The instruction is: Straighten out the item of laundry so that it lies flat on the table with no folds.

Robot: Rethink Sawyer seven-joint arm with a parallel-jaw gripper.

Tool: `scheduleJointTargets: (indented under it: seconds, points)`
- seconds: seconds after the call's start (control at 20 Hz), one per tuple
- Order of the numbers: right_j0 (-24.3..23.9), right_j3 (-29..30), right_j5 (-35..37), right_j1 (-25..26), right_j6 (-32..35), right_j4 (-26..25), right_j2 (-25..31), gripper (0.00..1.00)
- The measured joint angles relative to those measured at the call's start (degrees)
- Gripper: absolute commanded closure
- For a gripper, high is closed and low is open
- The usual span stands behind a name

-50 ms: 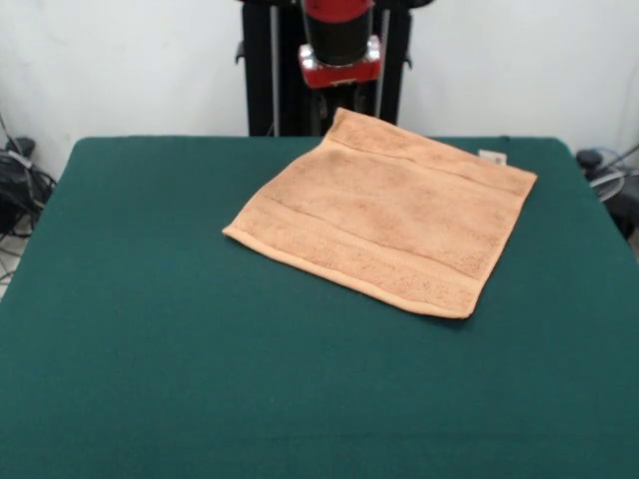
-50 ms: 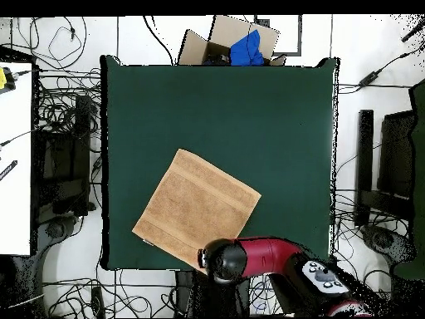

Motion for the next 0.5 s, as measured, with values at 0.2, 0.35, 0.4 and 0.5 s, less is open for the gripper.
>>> scheduleJointTargets:
  seconds: [0.2,0.35,0.4,0.5]
  points:
    - [0.1,-0.4,-0.6,0.8,0.0,0.0,-0.7,0.00]
    - [0.3,-0.4,-0.9,1.1,0.0,0.2,-0.8,0.00]
    - [0.4,-0.4,-1.0,1.2,0.0,0.2,-0.8,0.00]
    - [0.7,-0.4,-1.1,1.3,0.0,0.4,-0.8,0.00]
